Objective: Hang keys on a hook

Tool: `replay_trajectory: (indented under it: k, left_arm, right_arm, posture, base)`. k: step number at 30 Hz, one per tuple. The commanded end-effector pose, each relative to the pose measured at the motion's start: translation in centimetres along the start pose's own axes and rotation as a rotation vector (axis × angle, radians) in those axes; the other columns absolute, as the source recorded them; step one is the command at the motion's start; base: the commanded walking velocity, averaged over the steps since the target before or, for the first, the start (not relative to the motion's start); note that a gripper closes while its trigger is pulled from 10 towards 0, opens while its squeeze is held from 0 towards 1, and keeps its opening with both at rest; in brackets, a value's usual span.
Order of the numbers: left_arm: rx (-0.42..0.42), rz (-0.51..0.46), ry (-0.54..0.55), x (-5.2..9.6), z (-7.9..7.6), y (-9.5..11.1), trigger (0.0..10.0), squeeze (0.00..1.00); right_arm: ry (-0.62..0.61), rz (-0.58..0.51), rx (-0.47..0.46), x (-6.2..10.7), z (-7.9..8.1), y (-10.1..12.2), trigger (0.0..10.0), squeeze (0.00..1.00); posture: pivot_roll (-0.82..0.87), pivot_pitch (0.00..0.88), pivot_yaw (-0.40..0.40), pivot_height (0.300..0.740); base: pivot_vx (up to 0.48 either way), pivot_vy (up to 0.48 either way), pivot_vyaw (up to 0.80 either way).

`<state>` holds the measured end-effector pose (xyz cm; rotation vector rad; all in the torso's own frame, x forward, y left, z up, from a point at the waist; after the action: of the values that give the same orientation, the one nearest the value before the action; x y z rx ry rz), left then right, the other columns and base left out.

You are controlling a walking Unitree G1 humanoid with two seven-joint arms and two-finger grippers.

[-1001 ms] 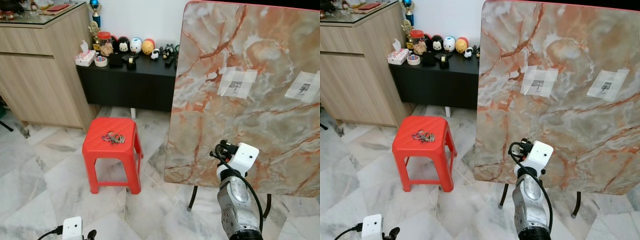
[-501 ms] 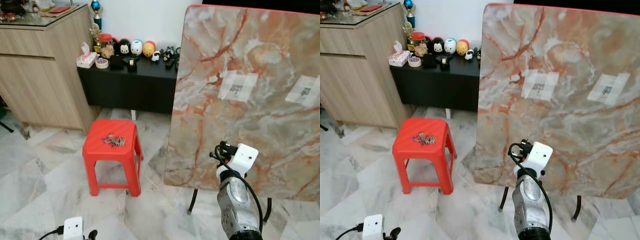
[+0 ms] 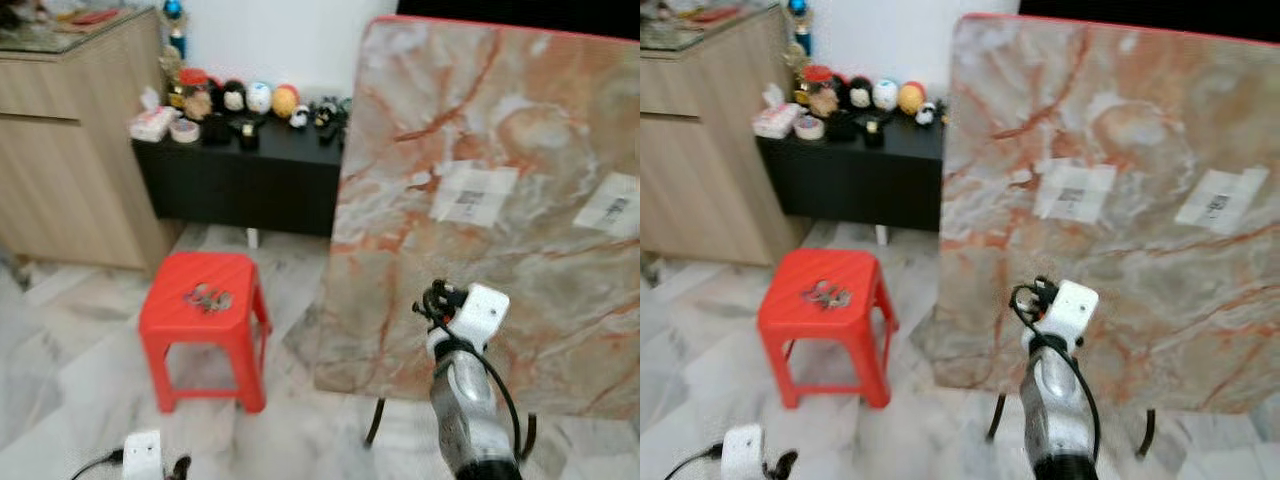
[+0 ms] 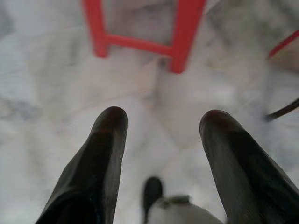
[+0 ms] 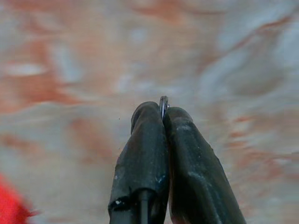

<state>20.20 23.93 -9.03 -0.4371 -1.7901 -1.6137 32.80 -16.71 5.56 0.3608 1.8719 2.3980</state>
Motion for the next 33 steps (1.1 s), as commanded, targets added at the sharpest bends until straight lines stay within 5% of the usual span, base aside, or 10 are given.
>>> replay_trajectory:
  k: [1, 11, 15, 24, 33]
  left_arm:
    - [-0.013, 0.024, 0.027, 0.4, 1.2, -0.7, 10.0, 0.00]
    - [-0.014, 0.021, 0.027, 0.3, 1.3, -0.6, 10.0, 0.00]
    - [-0.018, 0.022, 0.026, 0.3, 1.3, -0.6, 10.0, 0.00]
    - [-0.015, 0.018, 0.028, 0.3, 1.2, -0.5, 10.0, 0.00]
    - [-0.011, 0.023, 0.034, 0.3, 1.3, -0.6, 10.0, 0.00]
  right_arm:
    - [0.015, -0.010, -0.010, 0.0, 1.0, 0.2, 10.0, 0.00]
    - [-0.124, -0.118, 0.032, -0.2, -1.2, 2.1, 10.0, 0.00]
    - [-0.208, -0.190, 0.119, -0.2, -2.4, 3.6, 10.0, 0.00]
    - [-0.106, -0.288, 0.310, -0.7, 0.1, 5.2, 10.0, 0.00]
    - [-0.103, -0.349, 0.381, -1.2, 0.7, 6.5, 10.0, 0.00]
  posture:
    - [0.08, 0.000, -0.083, 0.740]
    - [0.08, 0.000, -0.082, 0.740]
    - [0.08, 0.000, -0.079, 0.740]
    - [0.08, 0.000, -0.082, 0.740]
    - [0.08, 0.000, -0.083, 0.740]
  base:
    - [0.000, 0.000, 0.00]
    - [0.000, 0.000, 0.00]
    - [0.000, 0.000, 0.00]
    - [0.000, 0.000, 0.00]
    - [0.000, 0.000, 0.00]
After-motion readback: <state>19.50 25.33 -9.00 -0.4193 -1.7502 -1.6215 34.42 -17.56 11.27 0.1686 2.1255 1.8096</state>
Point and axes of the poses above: a point about 5 cm out from each wrist's last joint towards the gripper, its own x axis pointing back from the gripper into the wrist, its own y axis along the axis of the wrist's last joint, z = x × y, the point moved 3 cm from there along -x, pointing out of the wrist towards the gripper, and after that the axes turned 2 degrees about x, right-handed, at the moved point
